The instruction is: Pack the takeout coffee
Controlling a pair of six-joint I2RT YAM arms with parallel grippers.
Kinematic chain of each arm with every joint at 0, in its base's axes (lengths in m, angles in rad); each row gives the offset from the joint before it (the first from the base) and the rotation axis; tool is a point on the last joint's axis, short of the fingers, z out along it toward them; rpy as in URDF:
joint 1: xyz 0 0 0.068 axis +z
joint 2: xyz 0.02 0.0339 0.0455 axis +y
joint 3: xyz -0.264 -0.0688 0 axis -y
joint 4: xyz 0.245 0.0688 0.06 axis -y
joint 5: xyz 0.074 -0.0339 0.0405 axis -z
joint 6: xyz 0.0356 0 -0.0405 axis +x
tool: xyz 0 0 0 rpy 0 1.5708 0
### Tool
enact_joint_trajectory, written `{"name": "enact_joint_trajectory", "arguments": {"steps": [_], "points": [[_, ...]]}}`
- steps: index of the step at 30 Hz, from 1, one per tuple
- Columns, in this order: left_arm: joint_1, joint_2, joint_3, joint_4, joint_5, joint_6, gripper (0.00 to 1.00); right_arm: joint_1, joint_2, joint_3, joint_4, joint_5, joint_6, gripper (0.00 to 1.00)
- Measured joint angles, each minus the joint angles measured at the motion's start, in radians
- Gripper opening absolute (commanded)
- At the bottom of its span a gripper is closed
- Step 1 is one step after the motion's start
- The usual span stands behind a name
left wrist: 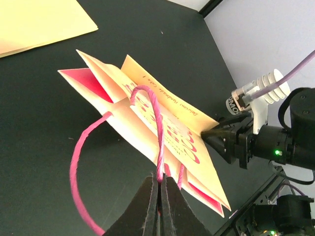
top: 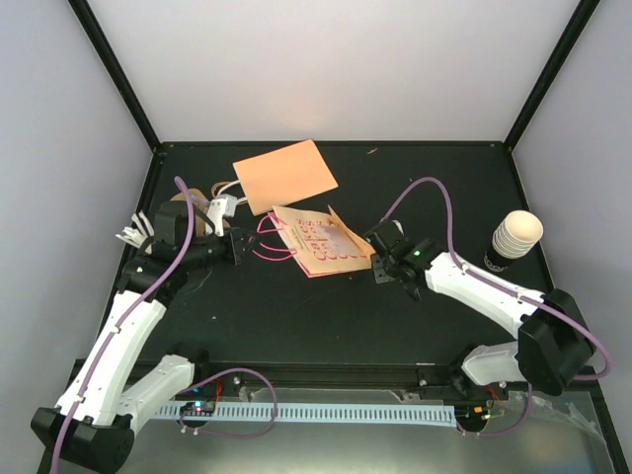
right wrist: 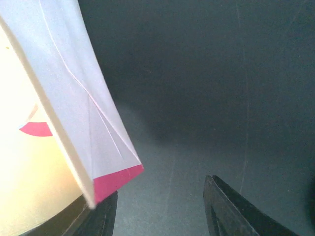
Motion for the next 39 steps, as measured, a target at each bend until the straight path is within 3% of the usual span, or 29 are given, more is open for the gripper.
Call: {"name": "enact_joint_trajectory", "arguments": {"steps": [13,24,30,39], "points": [[0.0,0.026,0.0,0.0,0.018,0.012,0.02,-0.082,0.023,0.021,0.084,-0.209,-0.075,0.53],[0.0,0.07,0.0,-0.007,0.079,0.027,0.02,-0.079,0.142,0.093,0.097,-0.237,-0.128,0.57],[0.0,0.078,0.0,-0.006,0.098,0.028,0.02,-0.035,0.175,0.14,0.09,-0.22,-0.145,0.64],[0.0,0.079,0.0,-0.006,0.105,0.028,0.02,0.127,0.23,0.244,0.037,-0.153,-0.137,0.7]]}}
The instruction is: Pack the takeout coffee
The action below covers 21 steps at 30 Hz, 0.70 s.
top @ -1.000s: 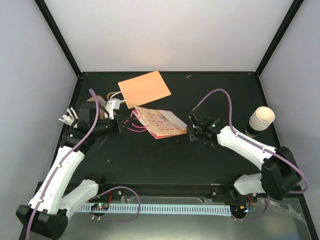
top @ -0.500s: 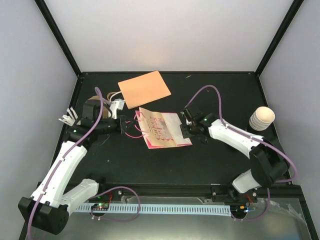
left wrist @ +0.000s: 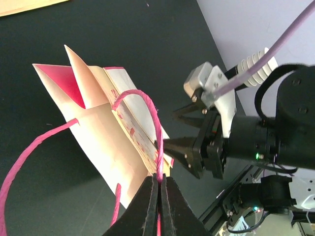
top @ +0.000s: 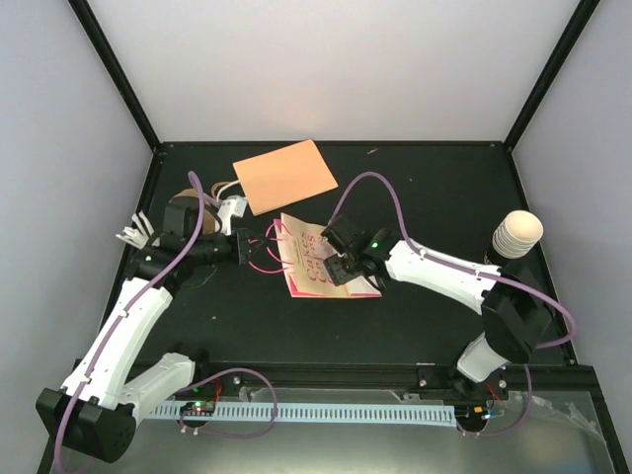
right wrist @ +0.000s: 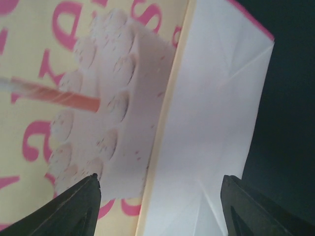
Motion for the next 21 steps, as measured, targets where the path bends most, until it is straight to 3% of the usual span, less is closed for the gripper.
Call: {"name": "enact_joint_trajectory", "arguments": {"steps": [7,21], "points": [[0.0,0.0,0.0,0.003,0.019,-0.001,0.02,0.074,0.003,-0.039,-0.056,0.041,0.073,0.73],[0.0,-0.008,0.0,0.008,0.033,-0.007,0.02,0.098,0.04,-0.098,-0.059,0.108,0.151,0.78]]}}
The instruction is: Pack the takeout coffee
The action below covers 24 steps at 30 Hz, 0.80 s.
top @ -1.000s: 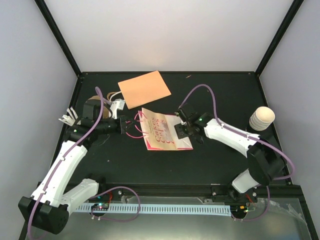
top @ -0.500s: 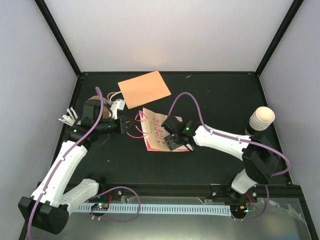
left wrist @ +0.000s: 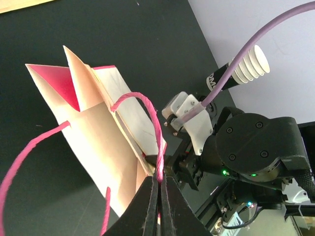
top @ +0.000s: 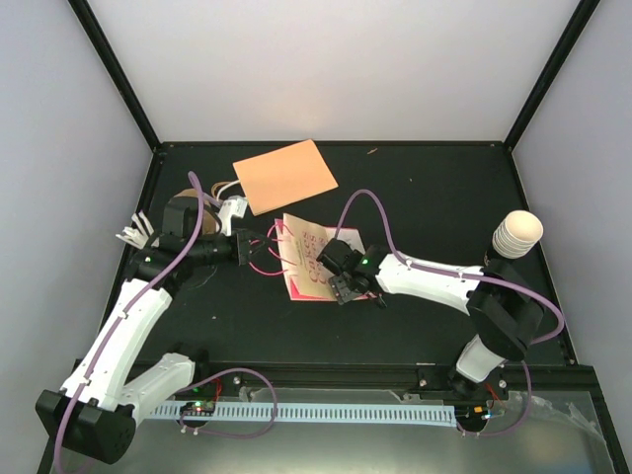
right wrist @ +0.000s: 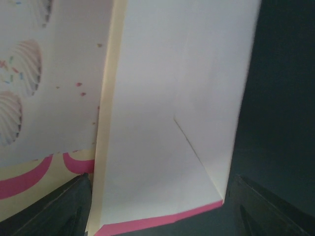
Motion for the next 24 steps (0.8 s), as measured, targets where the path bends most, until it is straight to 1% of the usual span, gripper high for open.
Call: {"name": "enact_joint_trajectory", "arguments": {"steps": [1,5,9,13,17,24], "points": [[0.0,0.0,0.0,-0.001,0.0,0.0,0.02,0.0,0.0,0.002,-0.006,0.024,0.005,0.76],[0.0,-0.001,0.0,-0.003,0.0,0.0,0.02,0.0,-0.001,0.021,-0.032,0.113,0.025,0.61],[0.0,-0.01,0.0,-0.008,-0.002,0.0,0.01,-0.002,-0.006,0.029,-0.037,0.152,0.031,0.56],[0.0,-0.018,0.0,-0.008,-0.005,0.0,0.02,-0.017,-0.011,0.029,-0.044,0.172,0.024,0.54],[0.0,-0.038,0.0,-0.007,-0.013,0.0,0.02,-0.06,-0.014,0.026,-0.072,0.188,0.005,0.54],[0.0,-0.041,0.0,-0.006,-0.015,0.0,0.02,-0.135,-0.058,-0.005,-0.062,0.166,-0.036,0.53]]}}
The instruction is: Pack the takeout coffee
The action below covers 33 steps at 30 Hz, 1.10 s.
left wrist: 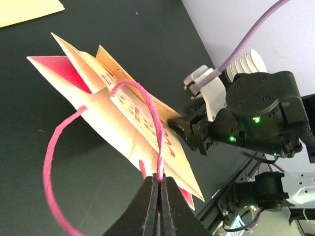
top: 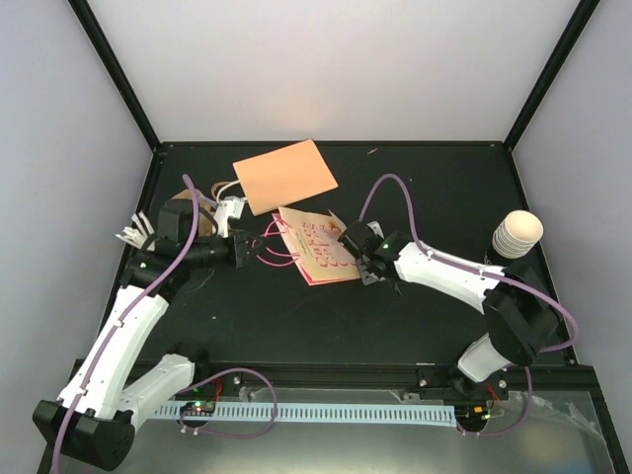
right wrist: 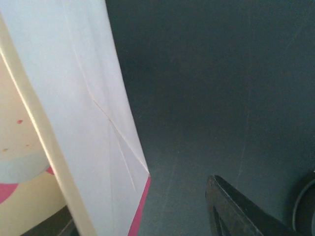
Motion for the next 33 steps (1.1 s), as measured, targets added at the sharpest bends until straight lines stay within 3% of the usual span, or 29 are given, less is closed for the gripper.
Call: {"name": "enact_joint_trajectory", "arguments": {"steps": [20,33], "points": [[0.0,0.0,0.0,0.0,-0.001,0.0,0.01,-0.093,-0.031,-0.037,0.093,-0.153,-0.072,0.47],[0.0,0.0,0.0,0.0,0.0,0.0,0.02,-0.109,0.024,0.063,0.092,-0.182,-0.112,0.44]]}}
